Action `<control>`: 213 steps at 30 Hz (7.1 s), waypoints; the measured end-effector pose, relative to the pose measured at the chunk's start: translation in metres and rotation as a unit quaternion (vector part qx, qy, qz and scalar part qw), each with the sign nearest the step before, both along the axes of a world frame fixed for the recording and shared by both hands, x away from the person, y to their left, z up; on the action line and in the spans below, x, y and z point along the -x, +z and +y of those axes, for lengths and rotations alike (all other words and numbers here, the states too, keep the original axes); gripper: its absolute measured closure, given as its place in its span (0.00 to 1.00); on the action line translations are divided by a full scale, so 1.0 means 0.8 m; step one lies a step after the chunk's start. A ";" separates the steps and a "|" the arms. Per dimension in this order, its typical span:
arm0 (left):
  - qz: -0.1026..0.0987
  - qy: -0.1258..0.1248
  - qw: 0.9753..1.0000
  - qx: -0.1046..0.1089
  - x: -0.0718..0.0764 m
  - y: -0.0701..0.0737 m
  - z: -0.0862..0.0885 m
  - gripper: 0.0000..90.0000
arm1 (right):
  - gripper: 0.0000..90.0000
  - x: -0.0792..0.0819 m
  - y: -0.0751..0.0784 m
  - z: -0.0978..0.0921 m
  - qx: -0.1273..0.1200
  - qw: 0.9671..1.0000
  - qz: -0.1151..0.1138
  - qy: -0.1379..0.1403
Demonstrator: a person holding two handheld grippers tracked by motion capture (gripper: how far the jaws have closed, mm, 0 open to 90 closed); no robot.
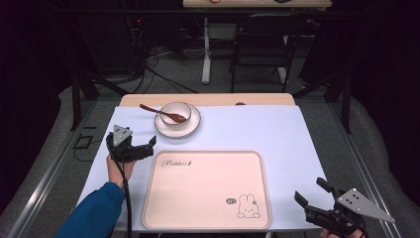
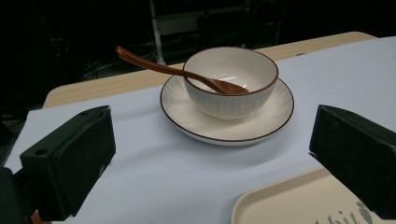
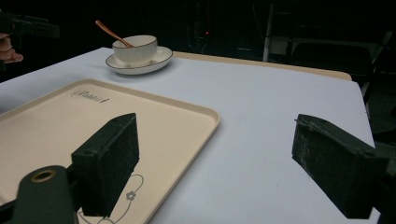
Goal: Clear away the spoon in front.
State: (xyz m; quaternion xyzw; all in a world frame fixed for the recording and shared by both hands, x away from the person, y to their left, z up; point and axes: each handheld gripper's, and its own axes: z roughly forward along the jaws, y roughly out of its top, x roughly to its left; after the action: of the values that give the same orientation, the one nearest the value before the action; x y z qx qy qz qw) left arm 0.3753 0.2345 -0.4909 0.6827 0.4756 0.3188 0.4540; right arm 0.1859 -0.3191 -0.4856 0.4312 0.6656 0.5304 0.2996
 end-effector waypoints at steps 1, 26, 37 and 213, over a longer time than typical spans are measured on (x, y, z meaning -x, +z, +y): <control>0.002 0.002 1.000 0.003 -0.004 -0.001 0.000 0.00 | 0.16 0.000 0.000 0.000 0.000 1.000 0.000 0.000; 0.010 0.045 0.998 0.032 -0.072 -0.011 -0.002 0.00 | 0.16 0.000 0.000 0.000 0.000 1.000 0.000 0.000; 0.008 0.062 0.997 0.034 -0.100 -0.014 -0.005 0.01 | 0.16 0.000 0.000 0.000 0.000 1.000 0.000 -0.001; 0.028 -0.132 0.972 0.192 -0.039 0.081 0.012 0.94 | 0.16 0.000 0.000 -0.001 -0.002 1.000 -0.003 -0.002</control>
State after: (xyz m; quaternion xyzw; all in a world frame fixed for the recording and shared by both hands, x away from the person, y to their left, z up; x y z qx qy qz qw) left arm 0.4066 0.2445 -0.4264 0.6481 0.4464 0.1395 0.6010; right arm 0.1857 -0.3195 -0.4856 0.4317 0.6630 0.5320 0.3020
